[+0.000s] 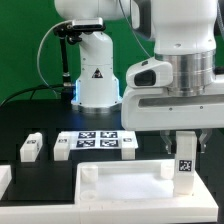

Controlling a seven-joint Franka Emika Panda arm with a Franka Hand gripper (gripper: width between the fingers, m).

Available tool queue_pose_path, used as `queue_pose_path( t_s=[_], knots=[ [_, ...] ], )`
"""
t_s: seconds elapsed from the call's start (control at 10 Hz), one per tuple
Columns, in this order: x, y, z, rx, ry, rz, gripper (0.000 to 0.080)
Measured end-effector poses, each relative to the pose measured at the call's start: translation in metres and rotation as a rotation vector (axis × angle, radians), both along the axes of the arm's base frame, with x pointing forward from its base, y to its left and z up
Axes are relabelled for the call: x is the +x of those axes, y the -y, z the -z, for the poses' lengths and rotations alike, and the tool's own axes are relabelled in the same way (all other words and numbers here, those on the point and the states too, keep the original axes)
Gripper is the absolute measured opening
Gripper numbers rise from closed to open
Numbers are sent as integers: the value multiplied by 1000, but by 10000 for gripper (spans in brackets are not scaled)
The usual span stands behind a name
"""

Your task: Assemble desk

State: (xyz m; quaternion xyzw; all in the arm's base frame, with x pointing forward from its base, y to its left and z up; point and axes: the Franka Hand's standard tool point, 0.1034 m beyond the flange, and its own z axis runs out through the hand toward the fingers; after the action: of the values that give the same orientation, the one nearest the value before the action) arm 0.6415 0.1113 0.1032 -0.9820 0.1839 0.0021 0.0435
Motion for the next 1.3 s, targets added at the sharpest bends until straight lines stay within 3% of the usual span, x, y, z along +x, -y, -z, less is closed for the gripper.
queue_pose_path(
  t_s=[0.4, 0.6, 0.8, 1.0, 1.2, 1.3],
  knots=[
    [1, -2, -1, 72, -82, 751, 294],
    [2, -7, -3, 80, -118, 969, 294],
    [1, -8, -1, 83, -118, 953, 294],
    [2, -6, -2, 80, -75, 640, 598],
    [1, -18, -6, 69, -37, 351, 638],
    [1, -17, -5, 71, -32, 302, 647]
  ],
)
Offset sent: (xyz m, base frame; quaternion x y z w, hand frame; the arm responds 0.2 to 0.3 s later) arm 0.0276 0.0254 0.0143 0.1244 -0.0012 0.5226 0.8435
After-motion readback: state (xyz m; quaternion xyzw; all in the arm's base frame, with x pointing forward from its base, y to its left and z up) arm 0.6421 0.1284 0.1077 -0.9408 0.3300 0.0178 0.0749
